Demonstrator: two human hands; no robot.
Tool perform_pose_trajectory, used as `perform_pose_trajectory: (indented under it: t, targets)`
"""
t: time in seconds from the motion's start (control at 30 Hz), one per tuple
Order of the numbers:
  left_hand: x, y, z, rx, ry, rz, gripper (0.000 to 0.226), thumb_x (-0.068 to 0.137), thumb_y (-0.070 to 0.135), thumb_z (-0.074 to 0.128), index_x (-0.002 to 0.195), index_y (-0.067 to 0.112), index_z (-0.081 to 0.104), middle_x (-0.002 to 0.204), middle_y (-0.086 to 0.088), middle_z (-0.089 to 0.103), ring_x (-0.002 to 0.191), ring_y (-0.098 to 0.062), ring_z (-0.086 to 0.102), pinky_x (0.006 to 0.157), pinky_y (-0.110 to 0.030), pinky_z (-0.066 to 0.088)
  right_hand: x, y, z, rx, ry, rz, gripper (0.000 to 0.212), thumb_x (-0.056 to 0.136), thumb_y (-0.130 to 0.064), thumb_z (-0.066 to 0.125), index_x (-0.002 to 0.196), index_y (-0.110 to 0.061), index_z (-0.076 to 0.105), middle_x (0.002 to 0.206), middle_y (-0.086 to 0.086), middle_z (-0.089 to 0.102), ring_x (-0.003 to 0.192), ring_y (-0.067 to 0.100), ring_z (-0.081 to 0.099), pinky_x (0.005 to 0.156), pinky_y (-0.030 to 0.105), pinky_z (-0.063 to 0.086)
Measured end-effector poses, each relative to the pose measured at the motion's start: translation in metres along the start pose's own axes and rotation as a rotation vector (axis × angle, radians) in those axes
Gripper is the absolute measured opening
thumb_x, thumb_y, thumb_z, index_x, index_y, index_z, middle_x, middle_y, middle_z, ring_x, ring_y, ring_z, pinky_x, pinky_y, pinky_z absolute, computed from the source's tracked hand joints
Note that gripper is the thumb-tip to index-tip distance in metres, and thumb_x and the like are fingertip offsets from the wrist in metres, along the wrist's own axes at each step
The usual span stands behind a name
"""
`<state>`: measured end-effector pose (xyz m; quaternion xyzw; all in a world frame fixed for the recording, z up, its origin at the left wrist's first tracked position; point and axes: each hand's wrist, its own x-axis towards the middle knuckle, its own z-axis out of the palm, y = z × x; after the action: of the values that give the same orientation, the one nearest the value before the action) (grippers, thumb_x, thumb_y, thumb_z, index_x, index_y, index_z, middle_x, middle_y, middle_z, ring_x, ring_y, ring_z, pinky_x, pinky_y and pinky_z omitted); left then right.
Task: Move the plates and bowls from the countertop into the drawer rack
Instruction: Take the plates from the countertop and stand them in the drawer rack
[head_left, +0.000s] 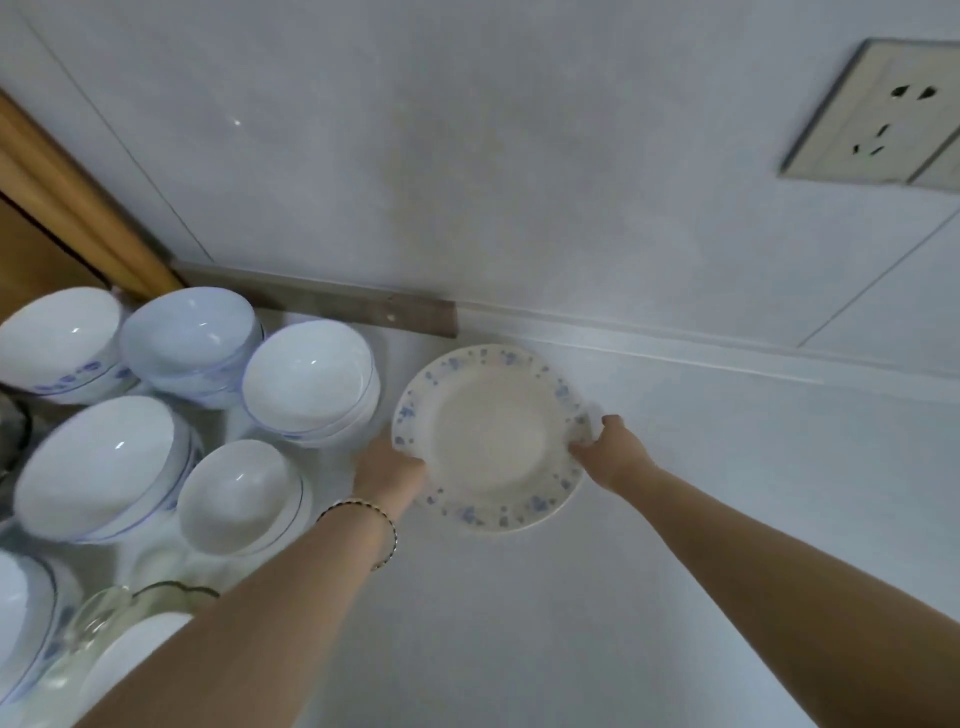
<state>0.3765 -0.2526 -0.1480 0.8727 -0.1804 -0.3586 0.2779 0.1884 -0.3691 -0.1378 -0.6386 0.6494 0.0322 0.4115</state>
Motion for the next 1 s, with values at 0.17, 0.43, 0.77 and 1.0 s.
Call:
perform_pose_trajectory:
  t: [0.17,0.43,0.77,1.0]
  targets:
    - [0.025,-0.015,0.005,0.029,0.053,-0.018,0.020,0.073,0.002,0.052,0.085,0.014,0.064,0.080,-0.007,0.066,0.084,-0.031,0.066,0.075,-0.039,0.056,0.026,0.005,0.025,0.281,-0.002,0.060,0.022,0.084,-0.002,0.049,0.095,0.009,0.064,0.074,0.012,0.059,0.077,0.026,0.054,0.074,0.035,0.048]
    - [0.006,-0.011,0.003,-0.213,-0.127,-0.236,0.028,0.081,-0.017,0.050,0.099,-0.002,0.066,0.073,-0.009,0.060,0.072,-0.025,0.058,0.076,-0.041,0.052,-0.002,0.025,0.015,0.396,0.008,0.023,0.020,0.082,0.000,0.047,0.092,0.010,0.063,0.076,0.012,0.053,0.071,0.023,0.047,0.056,0.025,0.037]
    - [-0.141,-0.009,0.004,-0.206,-0.304,-0.128,0.040,0.081,-0.022,0.052,0.118,-0.008,0.056,0.095,-0.016,0.063,0.088,-0.028,0.058,0.082,-0.041,0.050,-0.102,0.118,-0.042,0.407,0.041,-0.041,0.020,0.082,0.000,0.055,0.094,0.016,0.060,0.077,0.013,0.050,0.074,0.022,0.047,0.070,0.039,0.047]
    - [-0.272,-0.055,0.027,-0.292,-0.218,-0.082,0.039,0.080,-0.023,0.053,0.117,-0.010,0.056,0.115,-0.025,0.062,0.091,-0.029,0.057,0.080,-0.038,0.049,-0.199,0.197,-0.061,0.422,0.048,-0.130,0.022,0.078,0.002,0.056,0.096,0.013,0.063,0.077,0.012,0.054,0.074,0.022,0.049,0.070,0.036,0.046]
